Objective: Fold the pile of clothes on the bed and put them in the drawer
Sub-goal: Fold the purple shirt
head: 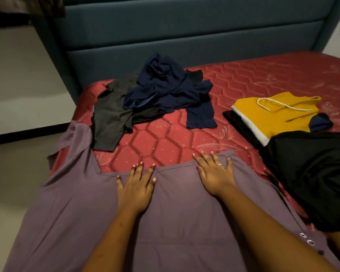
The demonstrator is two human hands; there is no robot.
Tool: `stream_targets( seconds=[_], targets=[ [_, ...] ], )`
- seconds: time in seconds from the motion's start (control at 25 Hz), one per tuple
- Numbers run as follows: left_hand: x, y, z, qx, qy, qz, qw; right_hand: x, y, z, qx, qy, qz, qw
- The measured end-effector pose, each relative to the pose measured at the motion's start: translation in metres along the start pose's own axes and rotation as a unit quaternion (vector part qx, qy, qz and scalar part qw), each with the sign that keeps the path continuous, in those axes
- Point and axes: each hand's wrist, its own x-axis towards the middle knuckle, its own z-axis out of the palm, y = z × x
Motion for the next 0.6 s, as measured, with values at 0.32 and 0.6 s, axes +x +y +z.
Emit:
stream_targets(
  seconds=[0.32, 0.6],
  targets=[
    [0.001, -0.036, -0.013, 0.06, 0.12, 0.086, 0.987, -0.006, 0.012, -0.026, -0.105, 0.062, -0.039, 0.992],
    [-0.05, -0.054, -0.085, 0.158, 0.112, 0.125, 0.973, -0.087, 0.047, -0.071, -0.217, 0.157, 0.0, 0.963]
  ],
)
